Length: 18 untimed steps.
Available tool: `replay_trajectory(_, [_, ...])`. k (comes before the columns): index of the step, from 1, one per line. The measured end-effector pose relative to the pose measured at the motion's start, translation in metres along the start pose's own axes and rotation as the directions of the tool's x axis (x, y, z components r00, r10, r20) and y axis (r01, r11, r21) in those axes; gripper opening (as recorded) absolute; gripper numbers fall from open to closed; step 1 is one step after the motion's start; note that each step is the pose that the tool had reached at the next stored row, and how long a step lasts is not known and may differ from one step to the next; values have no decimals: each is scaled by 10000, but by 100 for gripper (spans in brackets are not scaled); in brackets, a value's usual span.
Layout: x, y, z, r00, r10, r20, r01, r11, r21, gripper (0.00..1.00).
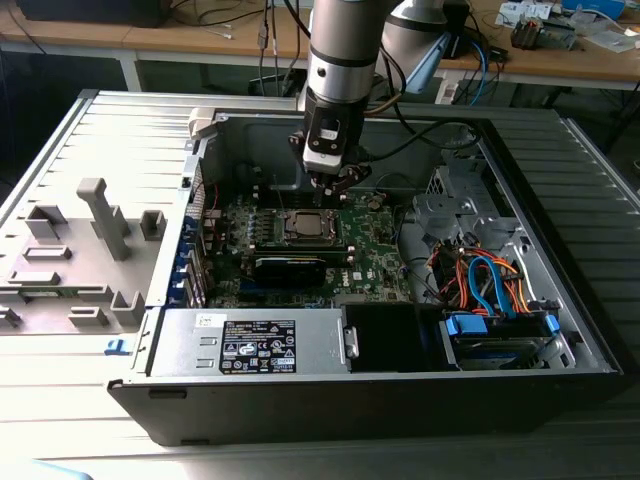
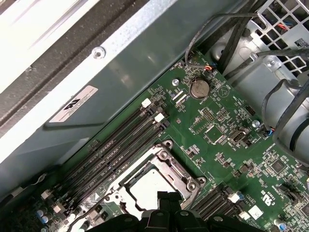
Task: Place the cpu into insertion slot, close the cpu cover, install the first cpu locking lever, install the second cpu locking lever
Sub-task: 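Install the first cpu locking lever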
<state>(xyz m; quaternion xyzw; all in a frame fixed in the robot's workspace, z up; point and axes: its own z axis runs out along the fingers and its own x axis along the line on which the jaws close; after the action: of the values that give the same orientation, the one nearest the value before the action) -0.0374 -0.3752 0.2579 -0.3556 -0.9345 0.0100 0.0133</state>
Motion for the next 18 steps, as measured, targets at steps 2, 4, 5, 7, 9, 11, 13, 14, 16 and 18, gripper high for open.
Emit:
replay_trajectory(2, [0,0,0,10000,-36,1,36,10000,1,11])
replay_trajectory(4, [0,0,0,10000,-85,2,85,10000,2,11])
replay_trajectory(5, [0,0,0,10000,-100,3,100,10000,2,11])
replay_trajectory(7, [0,0,0,9999,-138,4,138,9999,2,11])
replay_trajectory(9, [0,0,0,9998,-177,5,177,9998,4,11])
replay_trajectory(11, [0,0,0,9996,-272,8,272,9996,5,11])
replay_trajectory(13, [0,0,0,9991,-424,12,424,9991,8,11])
replay_trajectory(14, [0,0,0,9987,-519,14,519,9987,9,11])
replay_trajectory(16, [0,0,0,9984,-564,15,564,9984,11,11])
replay_trajectory(18, [0,0,0,9982,-593,16,593,9982,12,11])
